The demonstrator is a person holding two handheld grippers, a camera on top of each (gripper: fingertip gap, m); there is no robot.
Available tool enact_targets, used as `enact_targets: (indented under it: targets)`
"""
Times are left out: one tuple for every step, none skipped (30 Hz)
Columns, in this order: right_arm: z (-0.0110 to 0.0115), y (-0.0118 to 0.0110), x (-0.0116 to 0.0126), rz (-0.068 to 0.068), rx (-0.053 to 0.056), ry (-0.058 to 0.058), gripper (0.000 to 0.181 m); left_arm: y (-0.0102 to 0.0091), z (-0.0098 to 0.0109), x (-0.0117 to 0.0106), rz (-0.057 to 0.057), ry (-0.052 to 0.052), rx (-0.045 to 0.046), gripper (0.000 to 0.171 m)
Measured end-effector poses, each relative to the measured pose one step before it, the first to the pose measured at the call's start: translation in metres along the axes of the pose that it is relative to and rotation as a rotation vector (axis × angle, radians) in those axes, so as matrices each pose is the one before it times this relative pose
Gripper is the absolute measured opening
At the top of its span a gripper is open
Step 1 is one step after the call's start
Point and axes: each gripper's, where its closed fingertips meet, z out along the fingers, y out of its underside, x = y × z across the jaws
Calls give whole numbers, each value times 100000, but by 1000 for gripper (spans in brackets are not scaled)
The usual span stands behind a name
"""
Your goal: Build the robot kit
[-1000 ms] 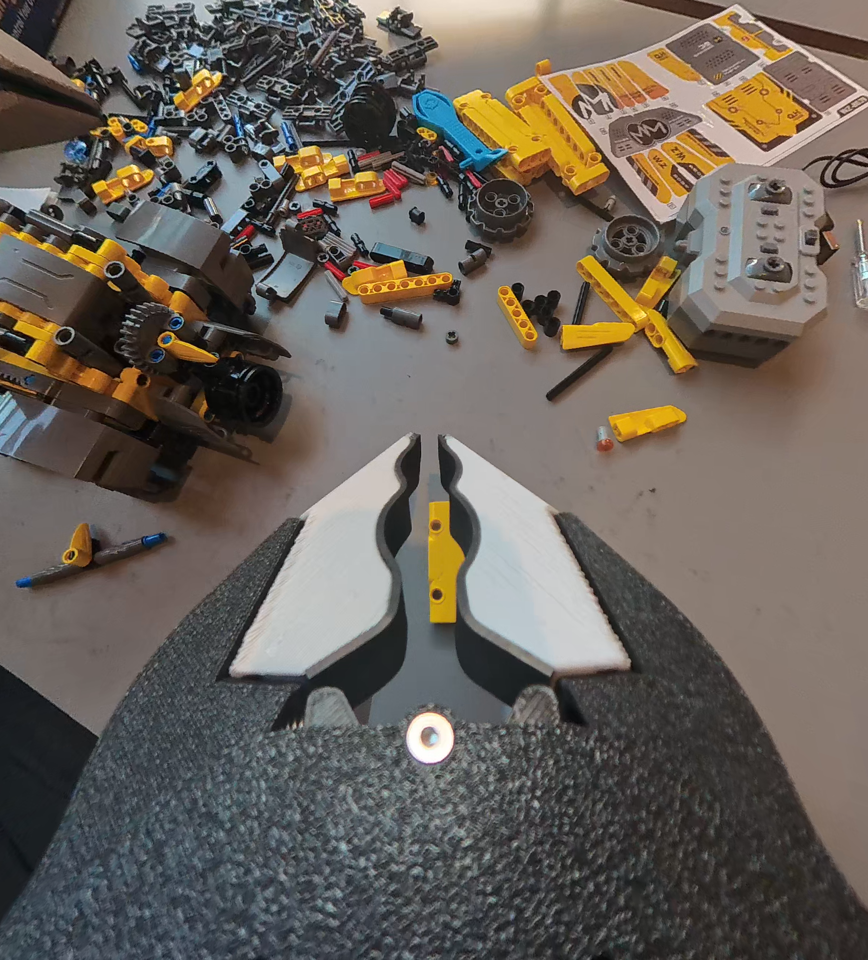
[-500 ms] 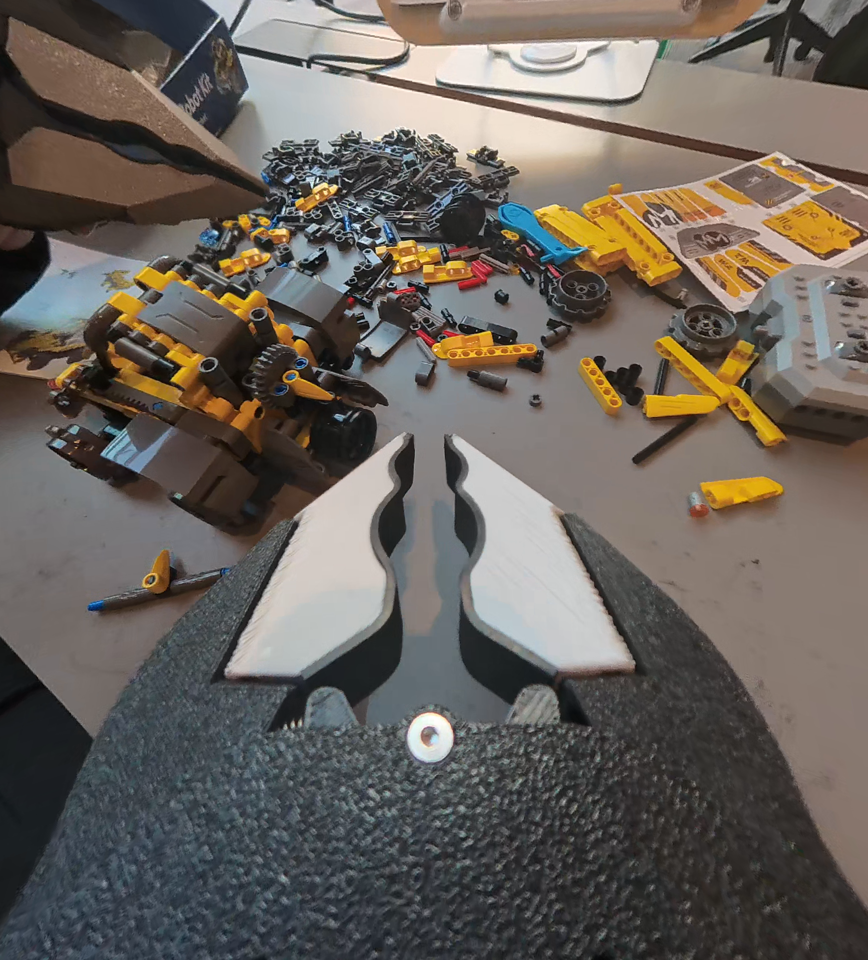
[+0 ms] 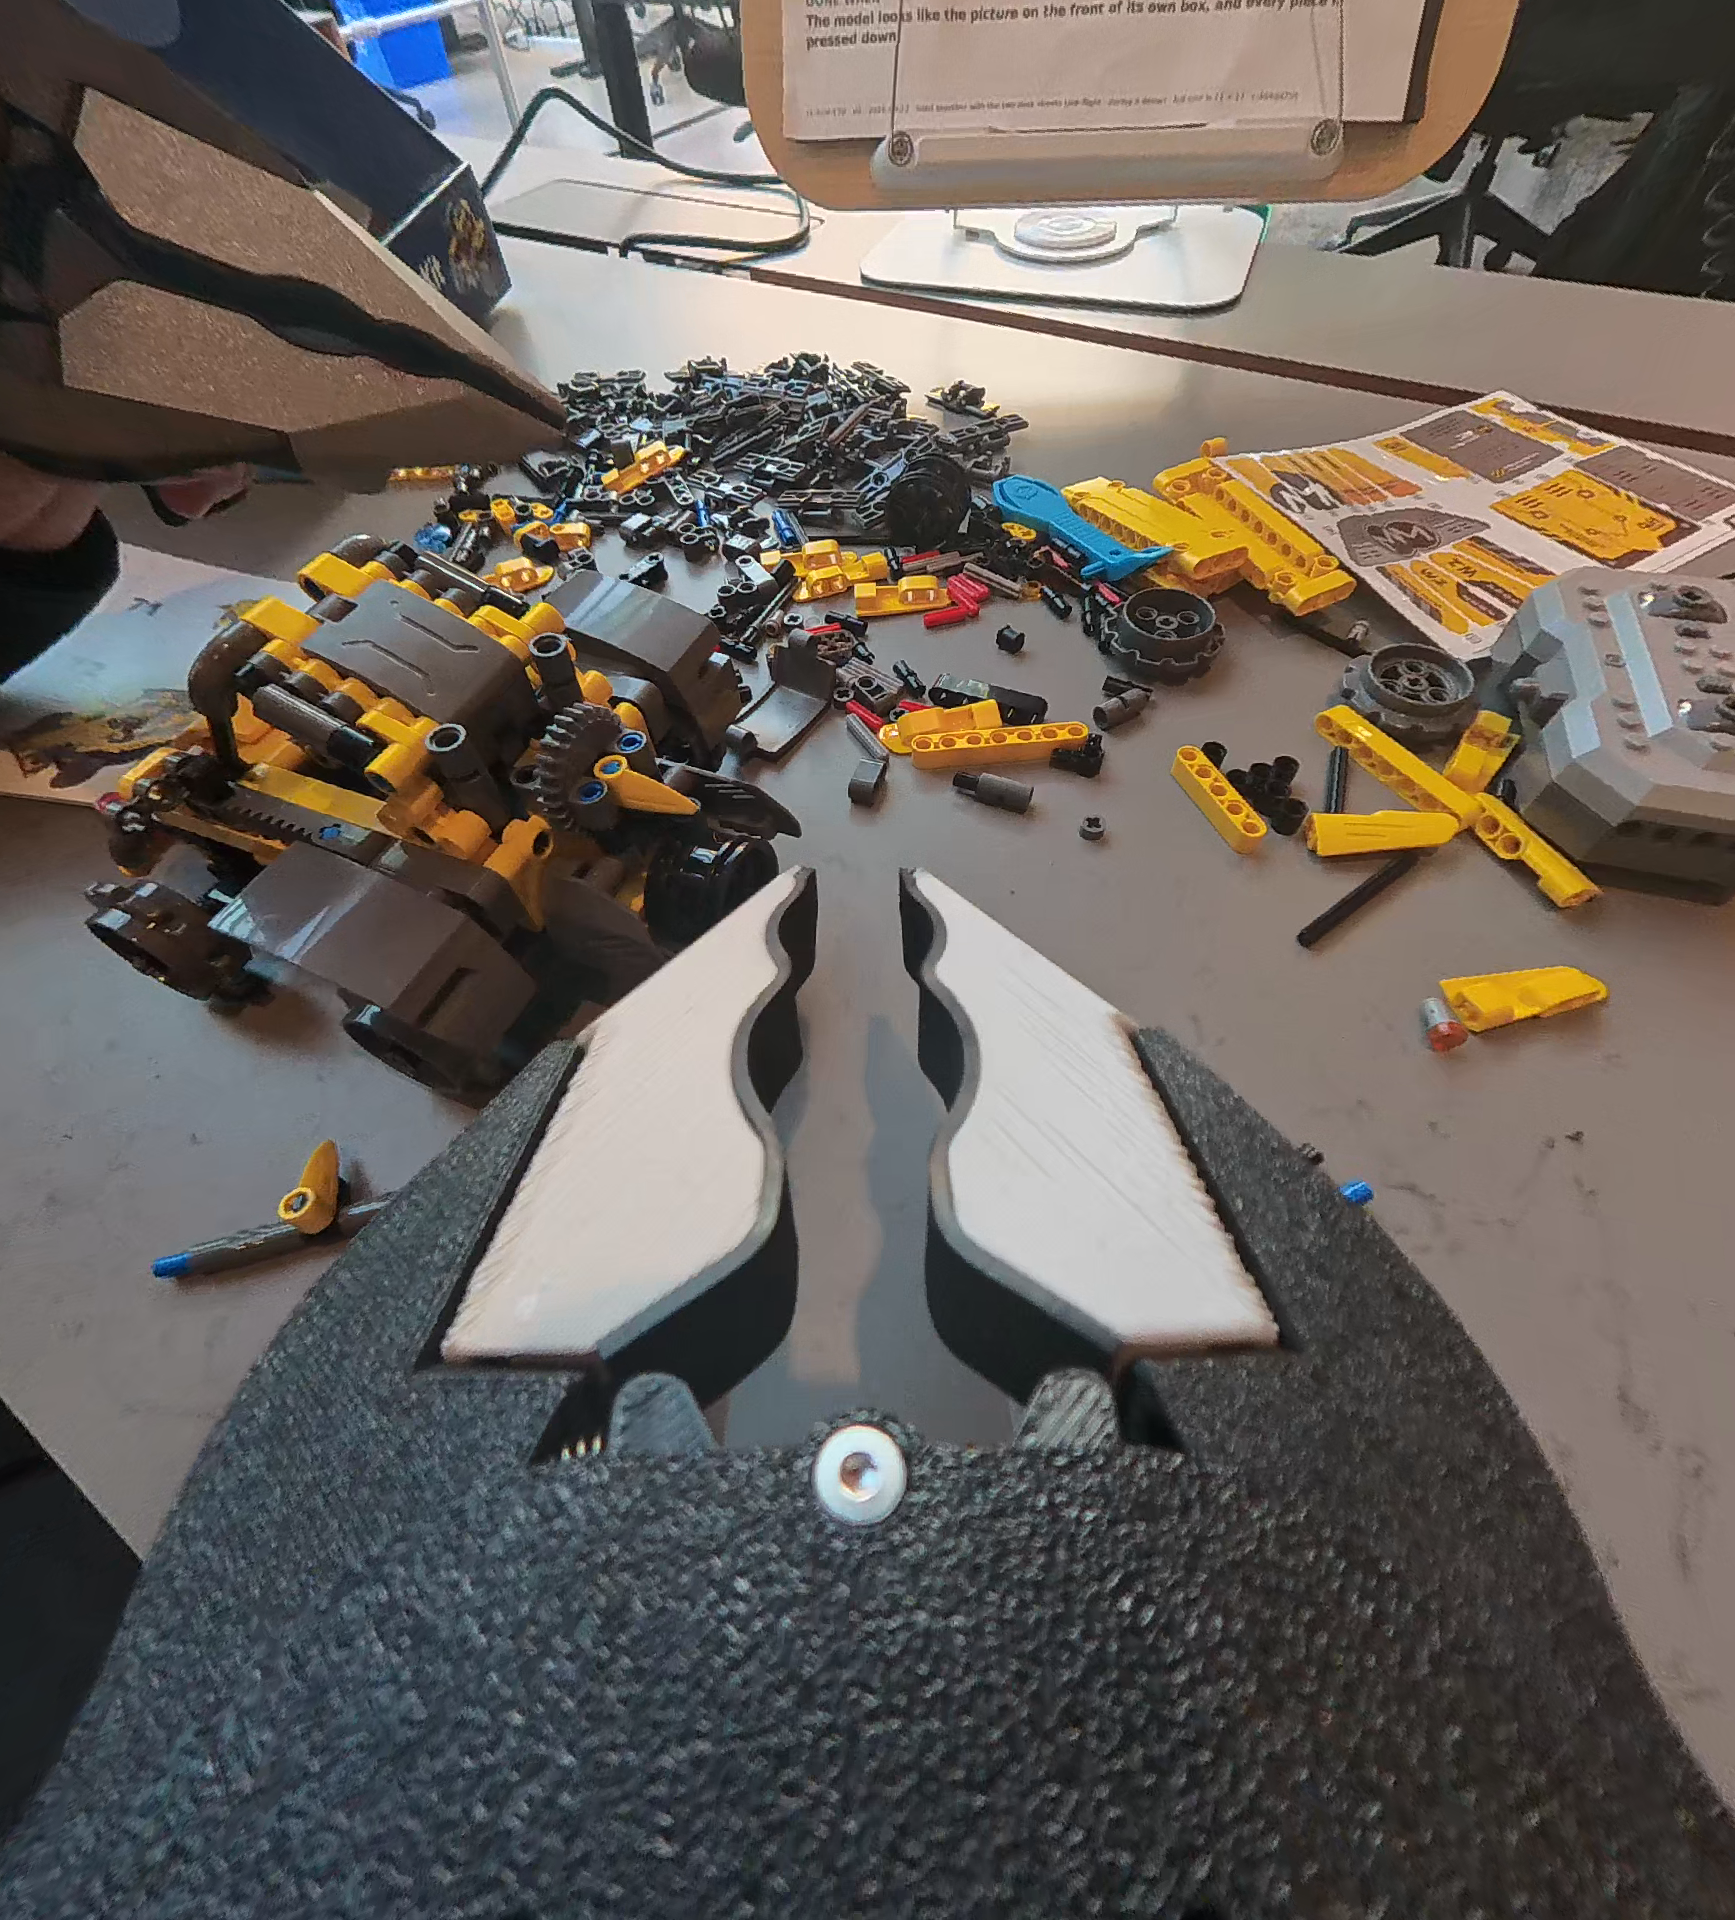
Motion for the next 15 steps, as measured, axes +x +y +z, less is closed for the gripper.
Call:
enact_targets:
  targets:
    - [-81,-57,-27,180,740,44,13,-19,7,-5,-432,-4,148,0]
    - [-72,-46,14,-7,897,338,13,65,54,7,-228,13,-176,0]
    - [-44,-7,-26,142,816,48,13,95,76,38,53,74,-395,0]
    - [8,47,-65,542,592,-370,13,127,75,30,200,-76,-482,0]
    - [59,104,-84,760,166,-589,13,118,81,10,132,-119,-561,0]
    - [77,138,-81,474,-469,-576,13,100,63,-7,-55,-144,-489,0]
    - [49,63,-49,-64,-535,-326,13,51,29,-26,-130,-99,-243,0]
    - [29,-46,33,-453,53,366,13,18,3,-44,-171,-203,35,0]
    - [21,-105,47,-701,534,562,13,9,6,-61,-295,-176,54,0]
    - [40,-63,7,-516,372,299,13,34,8,-60,-466,-121,-64,0]
    - [82,52,-52,-143,-247,-192,13,36,16,-48,-471,-27,-130,0]
    - [91,95,-26,-26,-482,-116,13,57,30,-29,-383,-1,-178,0]
    - [98,69,6,-55,-288,52,13,69,24,-41,-311,-139,-223,0]
    - [81,77,14,81,-503,34,13,51,29,-31,-205,-170,-246,0]
    - [76,20,-4,208,-177,-69,13,37,30,-18,-133,-130,-201,0]
